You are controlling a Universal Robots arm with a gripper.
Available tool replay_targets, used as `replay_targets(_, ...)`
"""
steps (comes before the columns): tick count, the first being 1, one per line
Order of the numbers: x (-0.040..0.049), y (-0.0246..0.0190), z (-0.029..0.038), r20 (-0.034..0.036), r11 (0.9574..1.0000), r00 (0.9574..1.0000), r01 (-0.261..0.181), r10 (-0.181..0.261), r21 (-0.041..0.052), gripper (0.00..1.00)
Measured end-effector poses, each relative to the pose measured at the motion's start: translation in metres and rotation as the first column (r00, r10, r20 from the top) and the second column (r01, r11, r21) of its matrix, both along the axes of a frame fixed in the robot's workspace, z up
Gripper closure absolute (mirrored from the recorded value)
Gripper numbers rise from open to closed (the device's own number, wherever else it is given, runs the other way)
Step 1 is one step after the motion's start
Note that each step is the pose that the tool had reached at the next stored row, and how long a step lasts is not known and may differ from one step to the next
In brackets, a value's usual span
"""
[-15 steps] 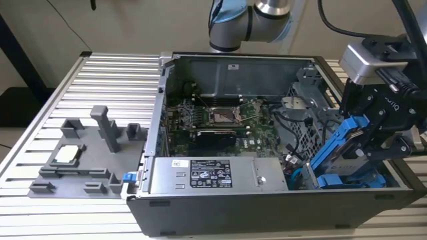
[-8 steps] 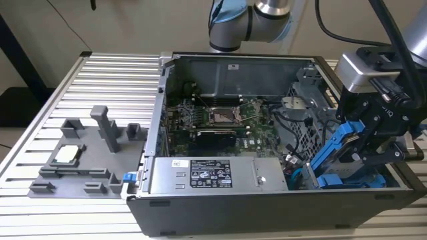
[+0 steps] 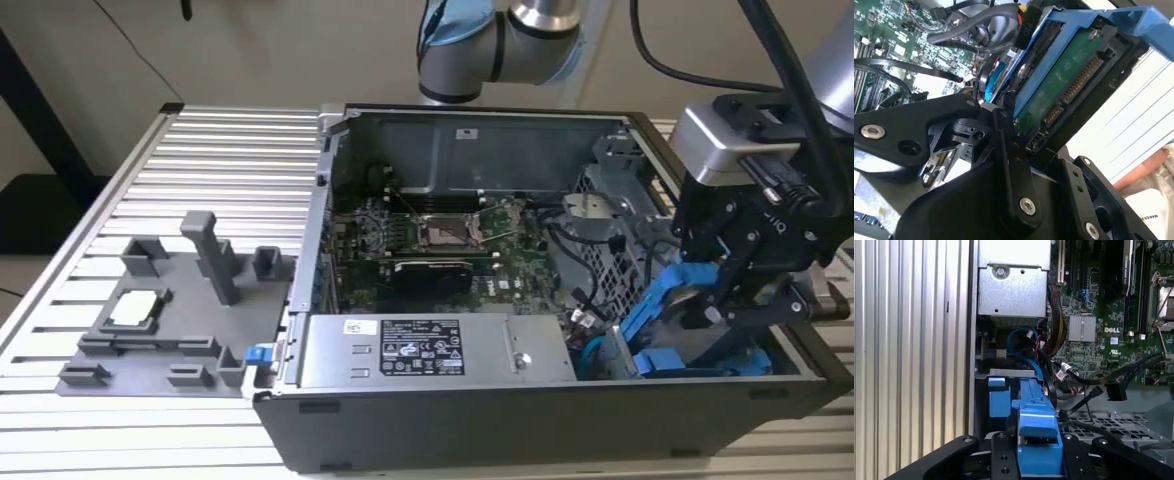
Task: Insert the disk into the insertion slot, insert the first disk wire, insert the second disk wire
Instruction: 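Insert the disk into the insertion slot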
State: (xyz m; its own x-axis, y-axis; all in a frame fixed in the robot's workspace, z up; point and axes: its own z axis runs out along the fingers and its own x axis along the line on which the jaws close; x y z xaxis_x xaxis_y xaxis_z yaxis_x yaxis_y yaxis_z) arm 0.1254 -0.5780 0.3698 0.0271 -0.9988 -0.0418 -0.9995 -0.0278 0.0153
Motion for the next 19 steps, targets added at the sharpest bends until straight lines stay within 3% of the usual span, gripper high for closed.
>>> replay_targets(4,0.0,-0.0001,0.0002,-0.0001,1.0,1.0,-0.001,0.001,0.0015,0.47)
replay_targets(9,-0.0001,0.0001,0.0012,-0.0002,1.0,1.0,-0.001,0.001,0.0,0.47)
replay_targets(14,-0.0001,0.0003,0.008,-0.0002,1.0,1.0,-0.001,0.001,-0.0049,0.47)
replay_targets(16,-0.0001,0.0005,0.0084,0.0033,1.0,1.0,-0.001,0.001,-0.003,0.47)
replay_targets(19,0.0,0.0005,0.0085,0.0277,0.9991,0.9996,-0.001,0.0,0.0417,0.47)
